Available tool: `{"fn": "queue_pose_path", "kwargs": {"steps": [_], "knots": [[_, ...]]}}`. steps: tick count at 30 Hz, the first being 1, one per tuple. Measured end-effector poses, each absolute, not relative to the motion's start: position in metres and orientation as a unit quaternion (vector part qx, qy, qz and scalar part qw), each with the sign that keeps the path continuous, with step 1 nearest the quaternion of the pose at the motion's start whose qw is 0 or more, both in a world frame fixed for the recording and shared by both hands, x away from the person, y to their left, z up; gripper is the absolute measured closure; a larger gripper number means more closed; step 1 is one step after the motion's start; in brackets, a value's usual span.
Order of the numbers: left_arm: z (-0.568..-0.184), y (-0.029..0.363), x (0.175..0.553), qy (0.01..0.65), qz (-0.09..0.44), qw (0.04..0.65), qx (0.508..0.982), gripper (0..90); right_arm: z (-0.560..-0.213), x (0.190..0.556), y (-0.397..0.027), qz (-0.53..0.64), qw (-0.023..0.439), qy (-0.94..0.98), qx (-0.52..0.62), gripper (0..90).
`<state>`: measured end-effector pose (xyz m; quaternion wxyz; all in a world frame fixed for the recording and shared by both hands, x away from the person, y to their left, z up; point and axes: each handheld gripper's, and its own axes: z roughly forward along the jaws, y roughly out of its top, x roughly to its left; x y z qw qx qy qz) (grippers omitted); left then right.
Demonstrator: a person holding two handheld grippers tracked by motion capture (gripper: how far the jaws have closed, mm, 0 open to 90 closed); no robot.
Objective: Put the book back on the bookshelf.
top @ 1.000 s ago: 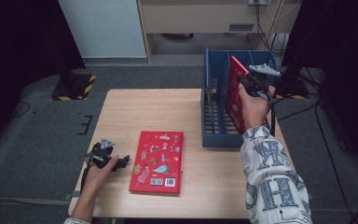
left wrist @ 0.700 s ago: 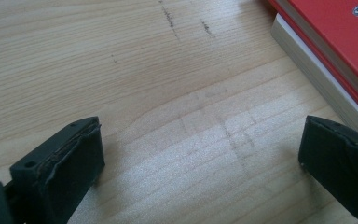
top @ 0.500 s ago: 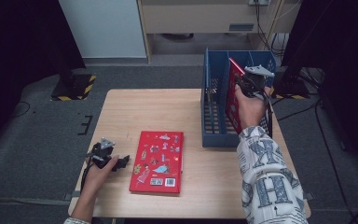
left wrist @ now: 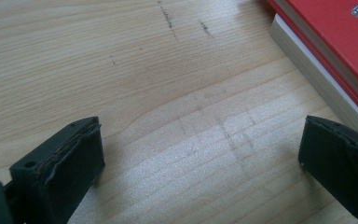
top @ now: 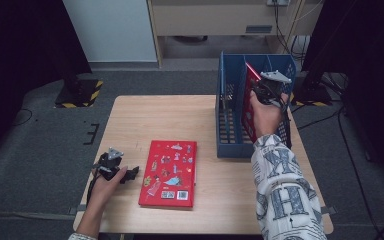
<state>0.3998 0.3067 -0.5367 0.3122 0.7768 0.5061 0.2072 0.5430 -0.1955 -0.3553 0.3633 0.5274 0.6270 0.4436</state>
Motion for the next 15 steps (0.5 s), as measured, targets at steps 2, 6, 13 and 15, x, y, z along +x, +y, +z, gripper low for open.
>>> {"fn": "queue_pose_path", "kwargs": {"steps": [2, 6, 13, 15], "knots": [[-0.5367, 0.3067, 0.3998, 0.506, 0.207, 0.312, 0.777, 0.0, -0.357, 0.5427, -0.196, 0.445, 0.362, 0.627, 0.527, 79.3], [-0.5367, 0.3064, 0.3999, 0.506, 0.207, 0.313, 0.777, 0.0, -0.3626, 0.5421, -0.1978, 0.443, 0.359, 0.626, 0.532, 79.3], [-0.5367, 0.3061, 0.4001, 0.505, 0.207, 0.313, 0.777, 0.0, -0.3644, 0.5418, -0.2006, 0.446, 0.36, 0.62, 0.535, 79.3], [-0.5367, 0.3061, 0.4001, 0.505, 0.207, 0.313, 0.777, 0.0, -0.3645, 0.5421, -0.1992, 0.447, 0.363, 0.618, 0.535, 79.2]]}}
